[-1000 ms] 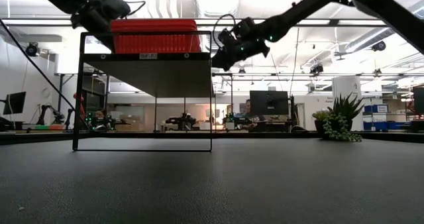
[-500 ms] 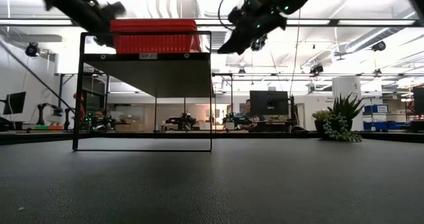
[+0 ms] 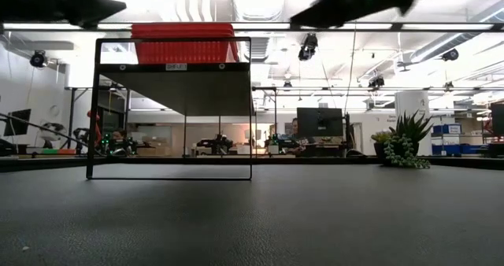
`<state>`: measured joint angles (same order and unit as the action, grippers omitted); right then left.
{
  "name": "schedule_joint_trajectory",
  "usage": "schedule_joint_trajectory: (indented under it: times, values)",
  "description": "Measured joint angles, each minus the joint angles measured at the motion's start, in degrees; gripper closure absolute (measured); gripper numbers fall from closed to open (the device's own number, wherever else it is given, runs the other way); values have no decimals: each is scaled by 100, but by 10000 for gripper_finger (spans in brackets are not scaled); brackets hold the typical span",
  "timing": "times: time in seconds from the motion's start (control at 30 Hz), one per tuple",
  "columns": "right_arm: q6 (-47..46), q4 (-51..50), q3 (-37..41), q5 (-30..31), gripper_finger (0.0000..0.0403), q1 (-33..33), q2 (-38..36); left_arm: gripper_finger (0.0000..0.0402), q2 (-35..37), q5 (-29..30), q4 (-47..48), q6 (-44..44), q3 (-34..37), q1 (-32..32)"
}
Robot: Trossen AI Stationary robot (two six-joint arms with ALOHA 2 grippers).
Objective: Stack baskets on shelf by color
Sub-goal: Return to Home Position
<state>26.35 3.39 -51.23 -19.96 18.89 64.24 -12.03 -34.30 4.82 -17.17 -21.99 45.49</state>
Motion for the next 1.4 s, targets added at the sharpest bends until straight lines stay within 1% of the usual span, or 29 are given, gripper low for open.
schedule_joint_trajectory:
  times: [0.13,0.27,0.4,0.5,0.67,0.73,0.8,0.83,1.07,1.13,1.2,1.27,1.3,1.4]
  values:
    - [-217,475,1041,102,394,-171,-989,402,645,-74,-287,343,519,0]
    - [-288,511,1843,113,394,-174,-1956,402,1120,-152,-606,625,971,-7]
    - [-284,518,2489,15,394,-179,-2901,402,1007,-195,-1079,929,1292,-10]
    - [-232,505,2934,-3,394,-179,-3610,402,928,-134,-1210,1140,1498,-11]
    - [-144,478,3519,-15,394,-179,-4662,402,877,-123,-1215,2022,1684,-13]
    - [-175,478,3696,-145,394,-177,-5039,402,880,-232,-1239,2434,1858,-17]
    - [-235,476,3854,-258,394,-177,-5386,402,878,-355,-1534,2583,2116,-25]
    - [-238,475,3931,-300,394,-177,-5548,402,870,-416,-1538,2588,2147,-25]
    - [-218,455,4425,-535,394,-177,-6391,402,871,-319,-1495,2582,2141,-24]
    - [-133,510,4580,-624,394,-177,-6423,402,867,-319,-1489,2582,2144,-24]
    - [-126,772,4720,-786,394,-179,-6370,402,875,-315,-1488,2582,2146,-24]
    - [-90,1139,4957,-1141,394,-177,-6302,402,871,-317,-1494,2582,2146,-24]
    - [-103,1222,5055,-1225,394,-181,-6283,402,871,-315,-1484,2580,2146,-24]
    - [-242,1302,5050,-1562,394,-177,-6204,402,867,-317,-1489,2579,2148,-24]
